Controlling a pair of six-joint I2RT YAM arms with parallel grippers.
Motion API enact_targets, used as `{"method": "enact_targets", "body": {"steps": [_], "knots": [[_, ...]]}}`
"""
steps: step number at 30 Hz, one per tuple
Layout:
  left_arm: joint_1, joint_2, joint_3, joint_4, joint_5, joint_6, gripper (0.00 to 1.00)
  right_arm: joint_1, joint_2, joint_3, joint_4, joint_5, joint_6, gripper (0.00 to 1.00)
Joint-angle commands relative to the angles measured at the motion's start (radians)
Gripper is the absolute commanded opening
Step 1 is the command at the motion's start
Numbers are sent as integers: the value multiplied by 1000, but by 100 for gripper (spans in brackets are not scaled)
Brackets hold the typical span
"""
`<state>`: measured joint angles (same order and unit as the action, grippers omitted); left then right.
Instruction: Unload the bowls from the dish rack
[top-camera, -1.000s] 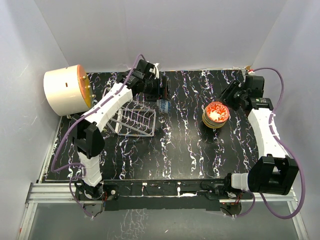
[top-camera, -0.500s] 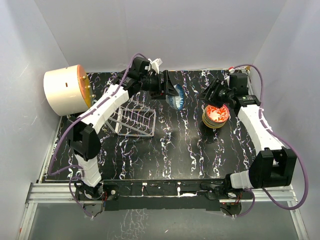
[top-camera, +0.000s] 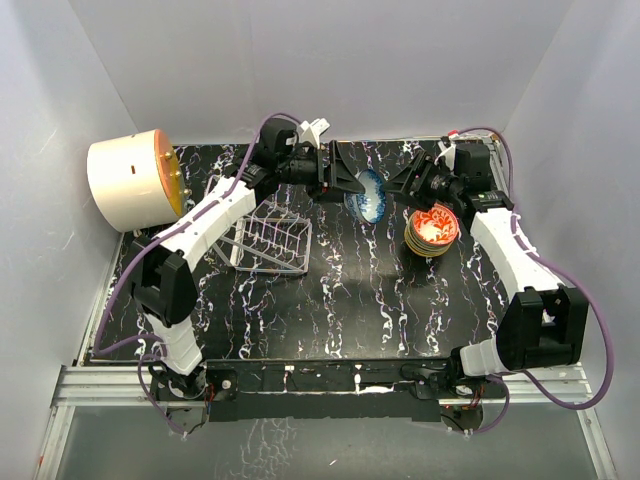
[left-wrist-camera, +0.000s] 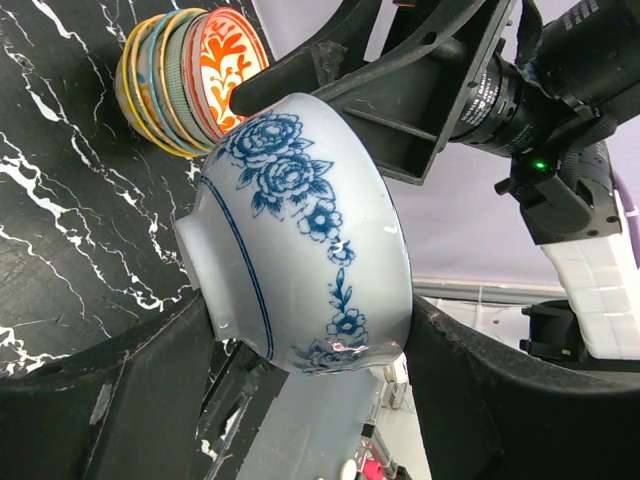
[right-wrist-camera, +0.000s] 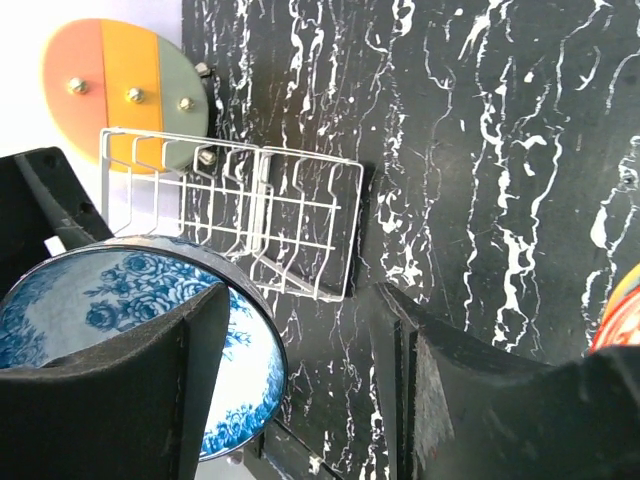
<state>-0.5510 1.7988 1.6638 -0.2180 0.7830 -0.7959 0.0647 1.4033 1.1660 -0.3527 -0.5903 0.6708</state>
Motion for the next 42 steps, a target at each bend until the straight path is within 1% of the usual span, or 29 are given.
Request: {"method": "enact_targets", "body": {"steps": [1,6,10,13,16,25,27,29,32,35,39,42], "knots": [[5,-101,-17,121,110,-63,42,9,-20,-18,126,-88,22,58],[5,-112,-42,151,129,-83,43,12,-26,-25,142,-102,26,47],[5,-115,-49,153,131,-83,43,11,-34,-45,172,-125,43,31],[5,-118,-52,152,130,-82,43,12,-41,-61,195,-136,54,17],[5,-117,-51,151,129,-80,43,12,-45,-63,195,-135,54,9],[6,-118,-52,143,124,-71,45,11,-57,-72,202,-139,55,8],[6,-120,-53,142,123,-71,48,11,-61,-74,204,-140,57,8],[6,-122,-51,137,117,-68,52,12,-63,-69,203,-138,56,8],[6,-124,-44,124,105,-62,55,11,-65,-52,192,-133,45,8],[7,-122,-34,117,92,-60,63,11,-65,-23,158,-119,18,8],[12,-124,-27,96,50,-59,84,12,-67,3,108,-92,-18,7],[20,-130,-29,100,36,-65,90,12,-75,2,89,-81,-32,8]]}}
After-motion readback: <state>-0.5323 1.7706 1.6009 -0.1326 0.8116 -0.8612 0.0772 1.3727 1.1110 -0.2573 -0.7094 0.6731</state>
